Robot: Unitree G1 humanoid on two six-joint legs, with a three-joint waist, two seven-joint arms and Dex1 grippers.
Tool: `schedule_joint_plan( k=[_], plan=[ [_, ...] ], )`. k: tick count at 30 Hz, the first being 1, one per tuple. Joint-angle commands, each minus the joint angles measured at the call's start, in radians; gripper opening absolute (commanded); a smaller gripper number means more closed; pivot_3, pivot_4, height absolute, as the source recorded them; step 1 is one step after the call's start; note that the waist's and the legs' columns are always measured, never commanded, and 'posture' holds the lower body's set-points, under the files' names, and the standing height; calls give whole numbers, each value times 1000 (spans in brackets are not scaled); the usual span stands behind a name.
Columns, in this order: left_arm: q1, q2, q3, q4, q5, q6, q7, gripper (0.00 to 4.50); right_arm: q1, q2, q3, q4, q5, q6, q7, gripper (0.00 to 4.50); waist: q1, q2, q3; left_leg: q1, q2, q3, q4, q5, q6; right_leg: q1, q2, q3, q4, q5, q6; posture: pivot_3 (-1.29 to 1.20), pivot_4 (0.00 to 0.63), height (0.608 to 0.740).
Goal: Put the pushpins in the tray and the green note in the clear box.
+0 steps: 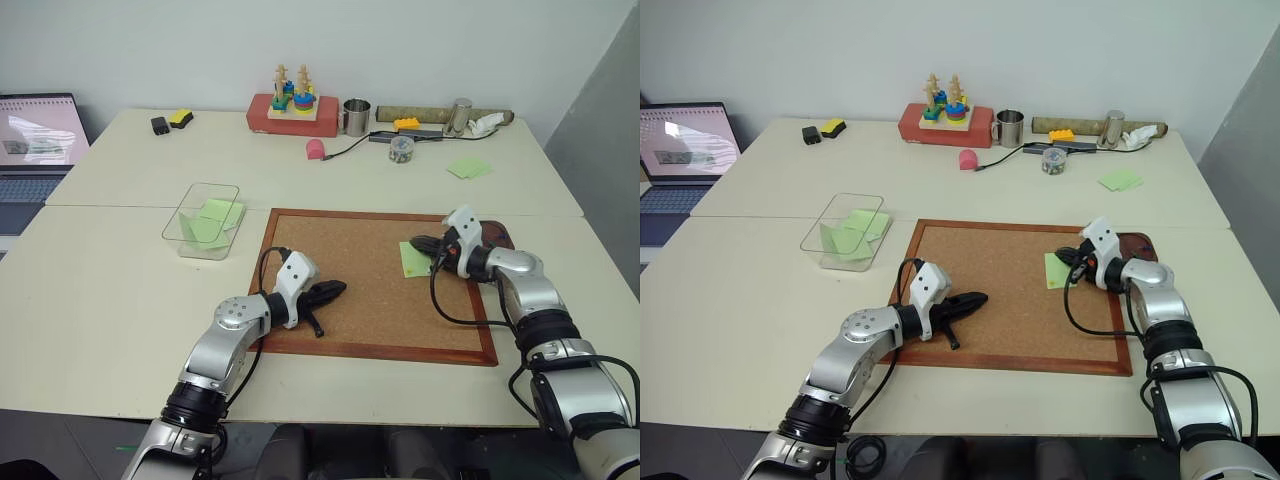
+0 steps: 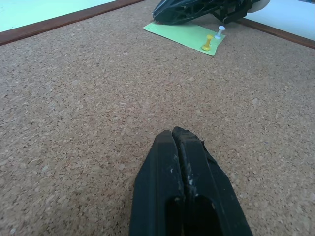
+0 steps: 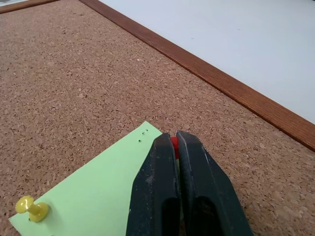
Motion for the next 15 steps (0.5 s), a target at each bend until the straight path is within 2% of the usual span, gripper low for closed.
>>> schedule_joint_plan(
  k=[1,15],
  plan=[
    [35,-10,-36,17,17,30,6,0,-5,-9,-52,-120,67,17,30,76,0,0,0,0,0,0,0,0,0,0,0,0,0,0,0,0,150,740],
    [52,-7,-35,25,41,33,32,0,4,1,-80,-217,118,98,22,76,-1,4,-2,1,0,1,0,0,0,1,0,0,0,0,0,0,150,740]
  ],
)
